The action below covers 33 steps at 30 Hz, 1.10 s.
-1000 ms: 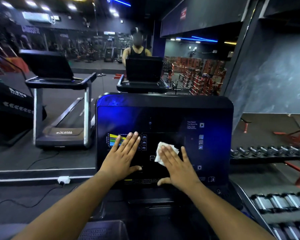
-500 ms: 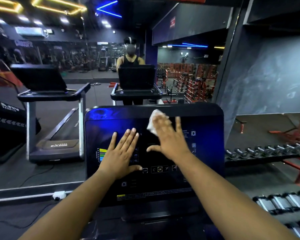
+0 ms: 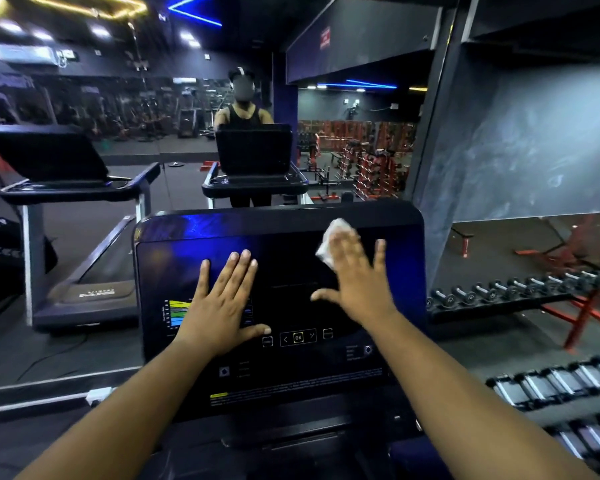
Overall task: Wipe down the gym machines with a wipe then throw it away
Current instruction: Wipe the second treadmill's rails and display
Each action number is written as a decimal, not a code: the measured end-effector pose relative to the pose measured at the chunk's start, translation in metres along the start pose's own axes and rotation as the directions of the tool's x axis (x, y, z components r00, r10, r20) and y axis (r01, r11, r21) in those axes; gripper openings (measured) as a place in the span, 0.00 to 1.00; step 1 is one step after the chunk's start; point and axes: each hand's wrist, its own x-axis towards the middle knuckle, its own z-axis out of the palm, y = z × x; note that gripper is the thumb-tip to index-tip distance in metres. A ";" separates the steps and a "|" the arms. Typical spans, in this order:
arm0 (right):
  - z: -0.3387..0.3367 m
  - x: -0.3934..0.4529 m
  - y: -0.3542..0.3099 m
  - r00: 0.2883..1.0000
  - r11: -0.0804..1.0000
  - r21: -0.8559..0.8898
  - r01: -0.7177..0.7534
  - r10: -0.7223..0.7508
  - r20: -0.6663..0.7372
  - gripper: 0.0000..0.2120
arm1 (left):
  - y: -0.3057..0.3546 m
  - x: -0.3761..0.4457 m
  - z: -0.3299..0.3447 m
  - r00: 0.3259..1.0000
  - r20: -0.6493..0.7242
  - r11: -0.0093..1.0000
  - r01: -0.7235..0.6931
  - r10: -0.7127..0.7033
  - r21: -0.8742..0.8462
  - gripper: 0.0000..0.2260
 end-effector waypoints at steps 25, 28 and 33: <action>0.016 -0.054 -0.047 0.976 0.943 0.269 -0.195 0.161 0.143 0.62 | 0.033 0.004 -0.003 1.000 0.008 1.000 -0.014 0.014 -0.006 0.48; 0.020 -0.054 -0.030 0.966 0.925 0.282 -0.256 0.231 0.119 0.61 | 0.034 0.004 -0.003 1.000 0.026 1.000 -0.006 0.006 0.000 0.48; 0.004 -0.018 0.023 0.931 0.877 0.321 -0.357 0.362 0.047 0.57 | 0.034 0.006 -0.002 0.999 0.019 1.000 -0.027 0.027 -0.002 0.46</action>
